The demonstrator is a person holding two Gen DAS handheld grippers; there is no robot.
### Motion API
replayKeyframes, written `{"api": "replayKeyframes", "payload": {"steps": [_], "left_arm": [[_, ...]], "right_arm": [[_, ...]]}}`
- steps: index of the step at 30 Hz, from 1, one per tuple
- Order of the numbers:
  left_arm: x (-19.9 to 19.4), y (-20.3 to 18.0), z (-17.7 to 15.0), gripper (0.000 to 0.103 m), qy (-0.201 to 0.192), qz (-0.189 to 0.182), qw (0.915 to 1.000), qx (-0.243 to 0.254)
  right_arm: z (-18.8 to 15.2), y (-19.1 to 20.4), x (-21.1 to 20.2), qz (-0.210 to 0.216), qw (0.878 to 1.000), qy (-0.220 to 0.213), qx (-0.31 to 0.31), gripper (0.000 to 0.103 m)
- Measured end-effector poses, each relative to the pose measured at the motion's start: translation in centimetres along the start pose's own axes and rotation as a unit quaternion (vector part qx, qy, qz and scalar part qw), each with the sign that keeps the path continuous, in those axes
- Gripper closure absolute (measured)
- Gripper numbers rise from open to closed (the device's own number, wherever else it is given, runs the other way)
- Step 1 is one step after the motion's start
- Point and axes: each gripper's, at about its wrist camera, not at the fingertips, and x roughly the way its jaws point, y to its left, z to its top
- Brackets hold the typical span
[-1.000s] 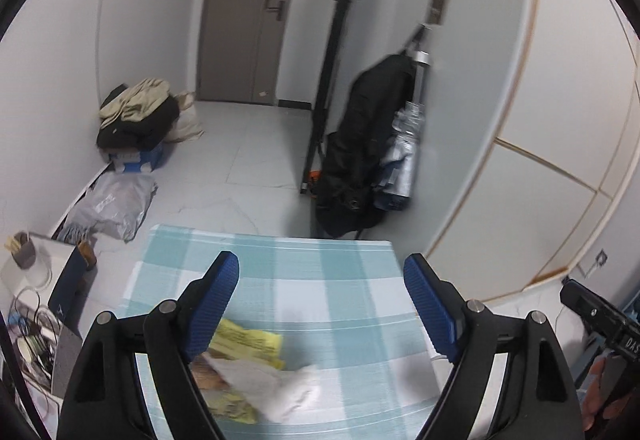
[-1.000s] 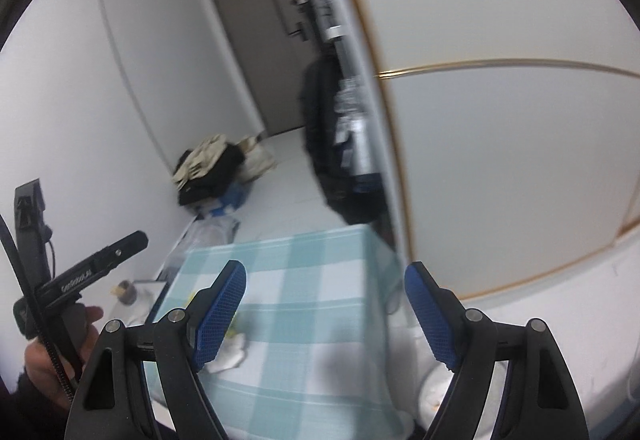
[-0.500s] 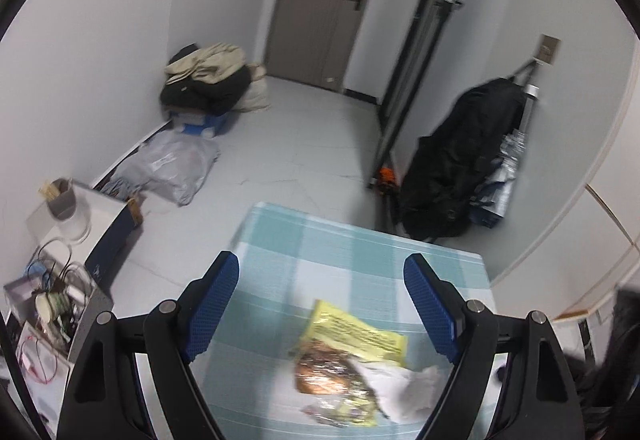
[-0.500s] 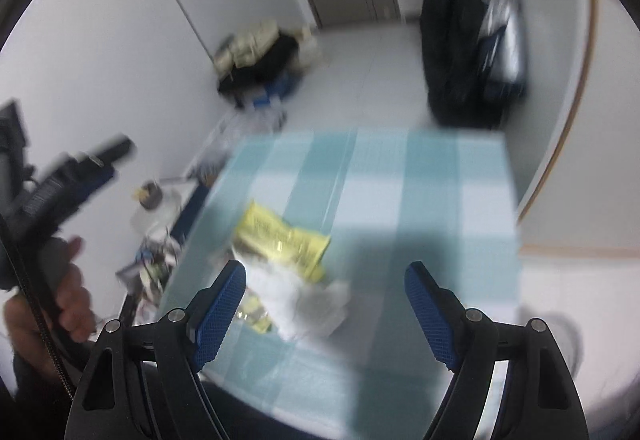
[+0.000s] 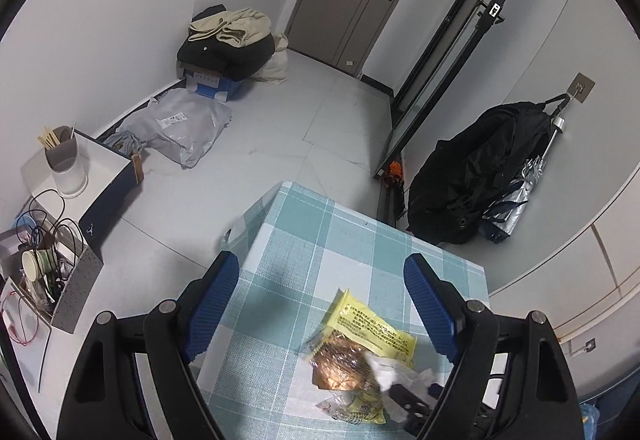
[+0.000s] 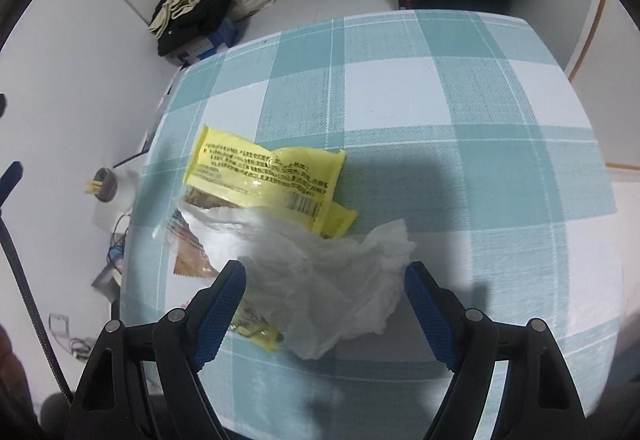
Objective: Collect trash
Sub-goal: 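Lower the right tool onto the crumpled white tissue and close on it, then lift the white tissue with the right tool while the left tool closes on the yellow wrapper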
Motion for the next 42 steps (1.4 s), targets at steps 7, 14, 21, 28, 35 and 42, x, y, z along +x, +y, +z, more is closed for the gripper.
{"api": "replayKeyframes", "payload": {"steps": [7,14,21,28,35,42], "left_arm": [[0.0,0.6,-0.1,0.021,0.007,-0.006,0.9999,-0.007],[0.1,0.6,0.1,0.021,0.003,0.006,1.0,-0.004],[1.2,0.2,-0.3,0.021,0.019,0.025,0.9994,0.015],[3.4,-0.9,-1.9,0.021,0.09,0.013,0.995,0.04],[7.3,-2.4,-4.4,0.021,0.187,0.007,0.9809,0.055],[10.4,-3.4,-6.5,0.021,0.243,0.04,0.9654,0.086]], "right_arm": [[0.0,1.8,1.2,-0.028,1.0,-0.003,0.004,0.02],[-0.7,3.1,1.3,-0.09,0.994,-0.031,-0.05,0.065],[-1.5,2.3,-0.9,-0.094,0.99,-0.071,-0.082,0.091],[-1.5,0.0,-5.1,-0.069,0.988,-0.106,-0.09,0.093],[-0.4,-1.6,-8.2,-0.062,0.979,-0.13,-0.141,0.095],[0.2,-3.7,-9.7,-0.036,0.976,-0.161,-0.145,0.095]]}}
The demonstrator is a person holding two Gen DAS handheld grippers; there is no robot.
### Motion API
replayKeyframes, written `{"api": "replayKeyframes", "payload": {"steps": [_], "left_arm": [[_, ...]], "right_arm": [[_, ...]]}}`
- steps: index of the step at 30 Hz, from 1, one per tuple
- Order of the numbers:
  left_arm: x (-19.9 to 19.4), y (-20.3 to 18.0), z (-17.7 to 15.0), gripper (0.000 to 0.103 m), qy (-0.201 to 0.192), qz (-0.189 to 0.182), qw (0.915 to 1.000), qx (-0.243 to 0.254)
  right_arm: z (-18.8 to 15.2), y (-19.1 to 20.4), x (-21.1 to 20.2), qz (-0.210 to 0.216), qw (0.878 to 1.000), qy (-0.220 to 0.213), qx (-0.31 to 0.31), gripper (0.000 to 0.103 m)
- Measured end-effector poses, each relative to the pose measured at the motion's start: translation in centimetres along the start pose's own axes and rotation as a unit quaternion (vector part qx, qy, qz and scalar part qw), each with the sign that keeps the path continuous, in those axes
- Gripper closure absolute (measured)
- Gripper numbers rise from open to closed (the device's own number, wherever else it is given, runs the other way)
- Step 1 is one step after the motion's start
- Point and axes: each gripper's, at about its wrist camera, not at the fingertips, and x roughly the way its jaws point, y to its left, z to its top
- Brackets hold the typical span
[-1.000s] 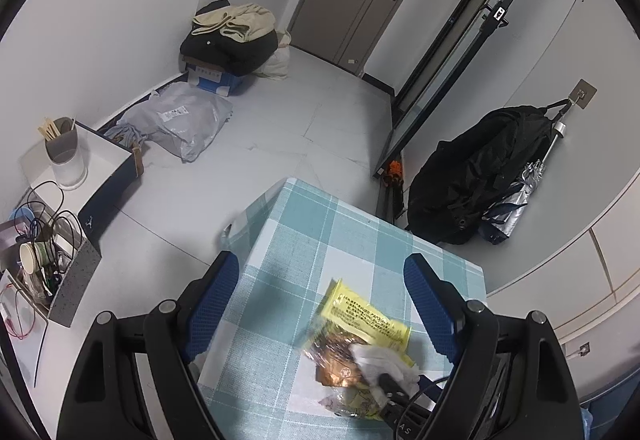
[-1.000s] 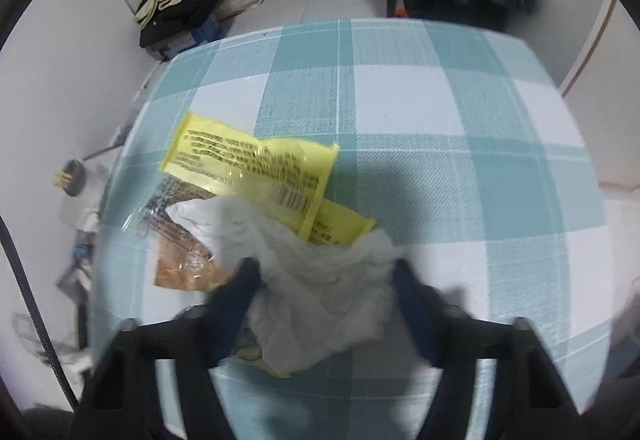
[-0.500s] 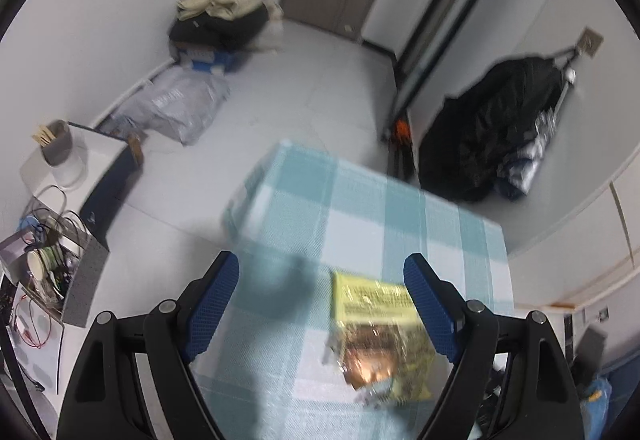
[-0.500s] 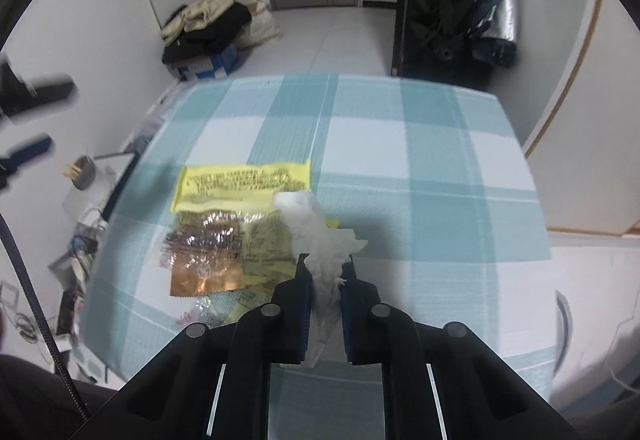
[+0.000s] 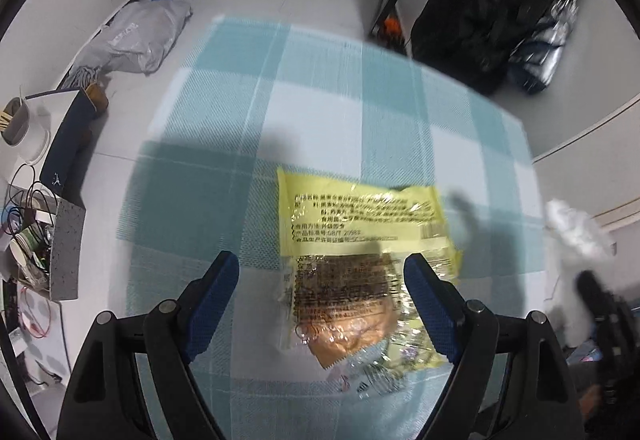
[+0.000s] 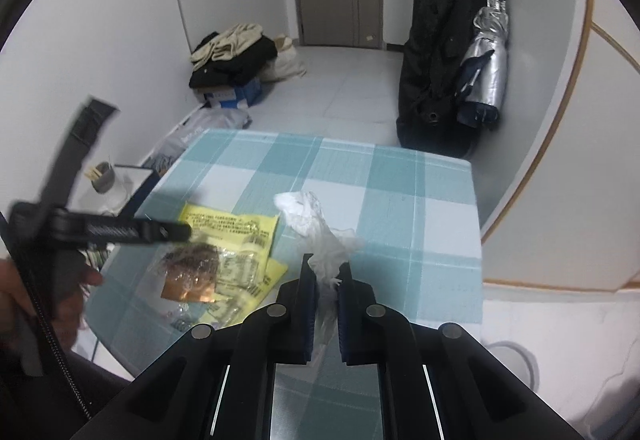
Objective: Collect trash
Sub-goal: 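Lift the white tissue with the right tool while the left tool closes on the yellow wrapper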
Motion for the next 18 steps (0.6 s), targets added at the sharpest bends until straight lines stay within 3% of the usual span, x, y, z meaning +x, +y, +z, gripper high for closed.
{"api": "replayKeyframes", "payload": {"steps": [4,13,18], "left_arm": [[1.2,0.5,0.1,0.021,0.016,0.014,0.9998,0.001],[1.4,-1.6,-0.5,0.021,-0.009,0.065,0.9953,0.07],[1.2,-2.3,-0.8,0.051,-0.024,0.08,0.9923,0.092]], "right_arm": [[-0.2,-1.4,0.3,0.02,1.0,0.002,0.02,0.095],[-0.6,-3.3,0.8,0.034,0.998,0.014,0.046,0.095],[-0.8,-3.5,0.6,0.037,0.998,0.01,0.052,0.095]]}}
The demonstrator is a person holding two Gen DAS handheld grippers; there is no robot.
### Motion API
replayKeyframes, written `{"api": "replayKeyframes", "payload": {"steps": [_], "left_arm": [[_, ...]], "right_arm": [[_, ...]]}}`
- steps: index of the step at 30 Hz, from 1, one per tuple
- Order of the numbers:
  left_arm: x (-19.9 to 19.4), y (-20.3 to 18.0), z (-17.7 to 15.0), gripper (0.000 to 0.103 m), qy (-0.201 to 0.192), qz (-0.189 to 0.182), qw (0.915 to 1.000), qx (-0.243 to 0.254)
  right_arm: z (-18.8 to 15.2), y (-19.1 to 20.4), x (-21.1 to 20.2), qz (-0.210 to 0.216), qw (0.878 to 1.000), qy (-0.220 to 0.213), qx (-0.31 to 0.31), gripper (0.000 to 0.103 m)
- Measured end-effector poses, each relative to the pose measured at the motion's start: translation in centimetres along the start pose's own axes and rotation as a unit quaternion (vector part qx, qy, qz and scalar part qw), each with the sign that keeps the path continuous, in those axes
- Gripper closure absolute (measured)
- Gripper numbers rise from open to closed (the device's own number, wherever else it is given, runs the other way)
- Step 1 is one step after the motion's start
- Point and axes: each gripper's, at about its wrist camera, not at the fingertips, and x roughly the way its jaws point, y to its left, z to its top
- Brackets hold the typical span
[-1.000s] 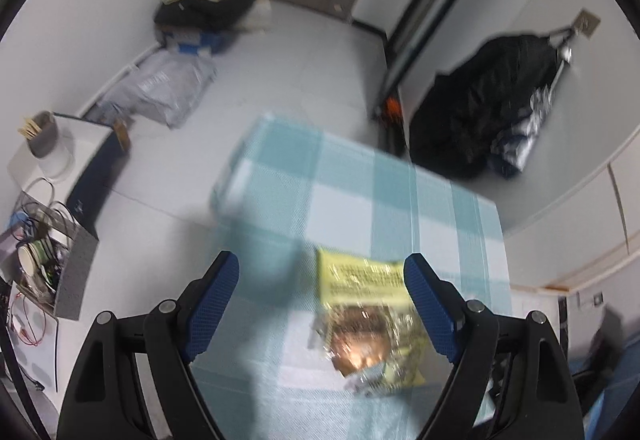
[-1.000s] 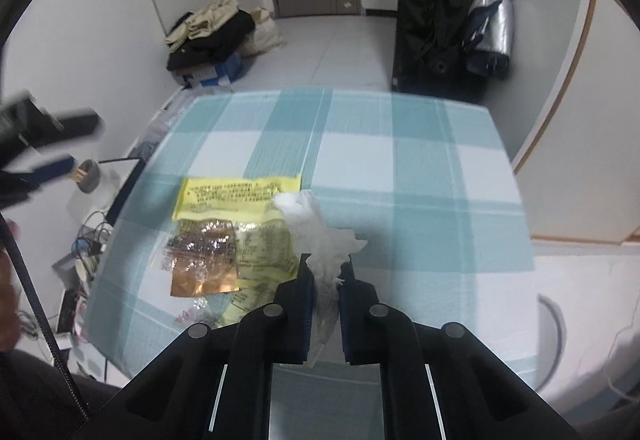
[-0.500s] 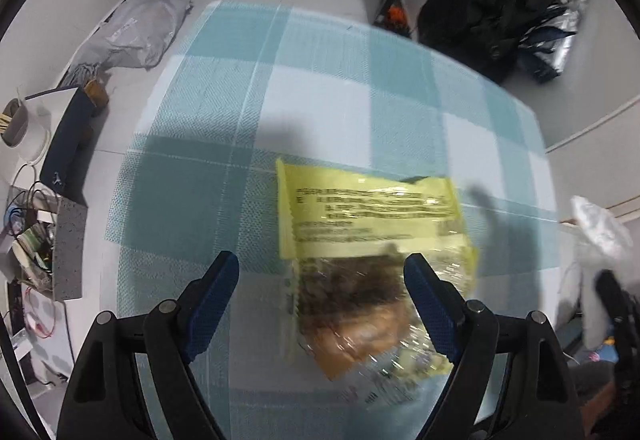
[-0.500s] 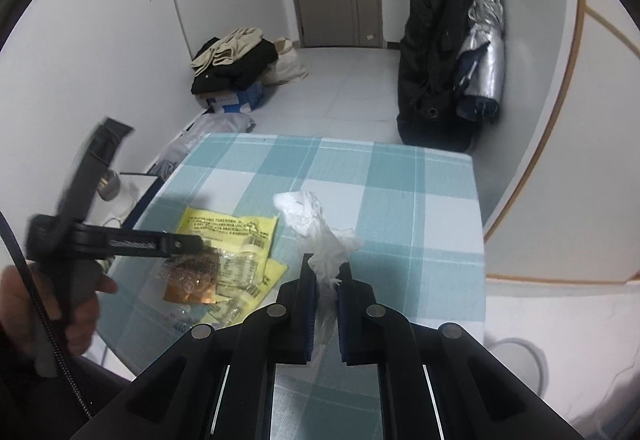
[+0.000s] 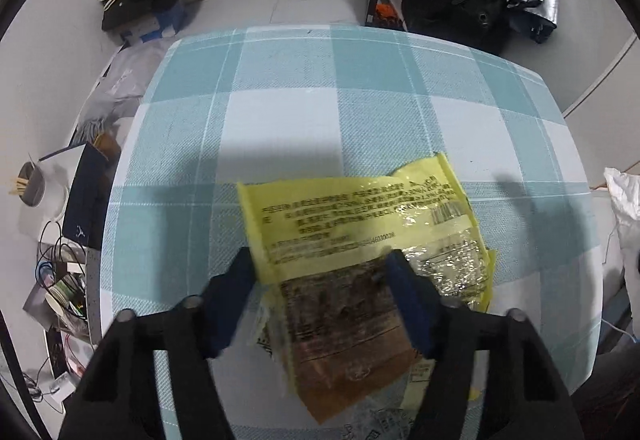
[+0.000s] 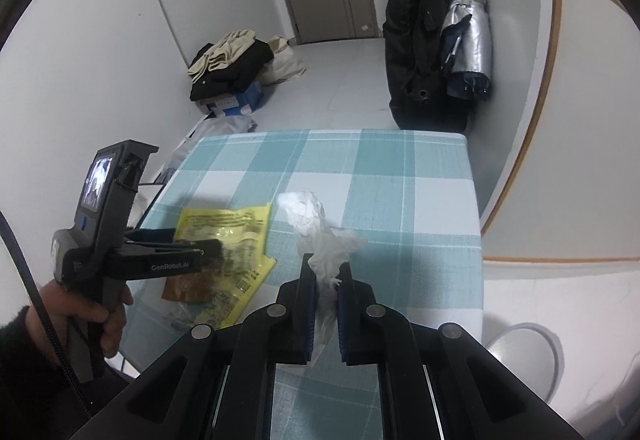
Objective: Collect trash
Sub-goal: 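Lift the white tissue with the right tool while the left tool closes on the yellow wrapper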
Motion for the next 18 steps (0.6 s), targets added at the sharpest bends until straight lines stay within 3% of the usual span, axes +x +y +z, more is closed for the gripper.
{"api": "replayKeyframes", "payload": {"steps": [1,3,9,18], "left_arm": [[-0.2,0.1,0.0,0.054,-0.004,0.003,1.0,0.0],[-0.4,0.4,0.1,0.084,-0.007,0.0,0.9999,-0.007],[-1.4,0.8,0.0,0.099,-0.024,-0.021,0.9993,-0.018],[-3.8,0.8,0.9,0.101,-0.067,-0.088,0.992,-0.06]], "right_arm": [[-0.1,-0.1,-0.1,0.0,1.0,0.0,0.001,0.095],[-0.1,-0.2,-0.1,0.001,1.0,-0.001,0.005,0.095],[-0.4,-0.8,-0.1,-0.008,1.0,-0.001,0.014,0.095],[-1.1,-0.8,0.0,-0.025,1.0,-0.002,0.016,0.095]]}}
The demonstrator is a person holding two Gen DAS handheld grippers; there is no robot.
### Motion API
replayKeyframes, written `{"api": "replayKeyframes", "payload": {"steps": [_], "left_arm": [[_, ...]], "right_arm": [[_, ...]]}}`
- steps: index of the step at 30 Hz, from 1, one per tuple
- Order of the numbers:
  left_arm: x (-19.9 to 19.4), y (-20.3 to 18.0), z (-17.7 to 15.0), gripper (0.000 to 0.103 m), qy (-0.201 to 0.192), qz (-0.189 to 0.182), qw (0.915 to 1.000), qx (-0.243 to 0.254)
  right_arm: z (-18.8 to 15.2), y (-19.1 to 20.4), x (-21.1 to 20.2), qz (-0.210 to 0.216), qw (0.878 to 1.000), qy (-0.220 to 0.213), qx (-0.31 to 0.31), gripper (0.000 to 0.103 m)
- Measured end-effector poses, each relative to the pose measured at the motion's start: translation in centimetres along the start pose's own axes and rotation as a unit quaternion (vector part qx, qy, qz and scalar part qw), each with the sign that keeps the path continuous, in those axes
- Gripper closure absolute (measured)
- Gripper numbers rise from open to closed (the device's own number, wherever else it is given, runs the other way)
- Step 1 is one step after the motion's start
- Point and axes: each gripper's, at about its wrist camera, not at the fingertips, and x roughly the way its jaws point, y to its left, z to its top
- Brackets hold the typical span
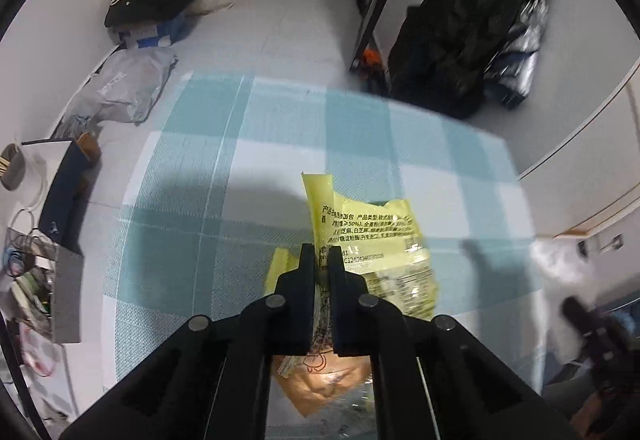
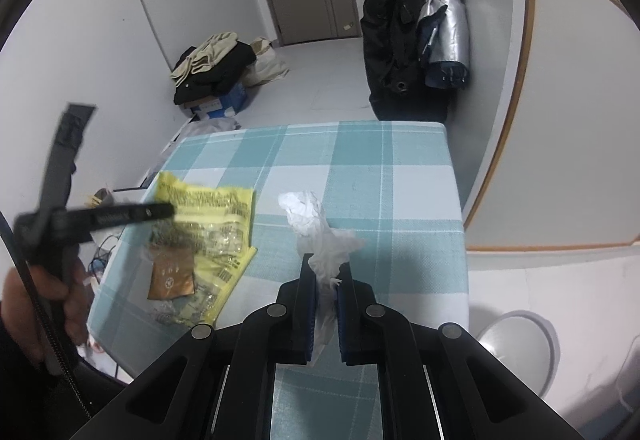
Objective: Collect trash
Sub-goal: 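Lift the yellow printed wrapper off the table with the left tool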
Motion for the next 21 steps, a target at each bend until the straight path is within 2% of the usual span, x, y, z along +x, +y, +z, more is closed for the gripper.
{"api": "replayKeyframes", "payload": {"steps": [7,14,21], "left_arm": [[-2.4,-0.1,1.0,0.101,-0.036,-0.063,0.9973,-0.008],[-5.3,-1.2,0.8,0.101,-0.077,-0.087,0.9932,0.01],[-9.0,-4.8,0.7,0.101,-0.111,-0.122,0.9852,0.046]], "right_arm": [[0.2,0.9,-2.2,0.011,1.0,-0.011,-0.001,0.095],[0.8,1.6,-6.7,0.018,0.999,-0.043,-0.02,0.095],[1.4,-0.1,-11.5,0.021,0.997,-0.079,0.009,0.095]]}}
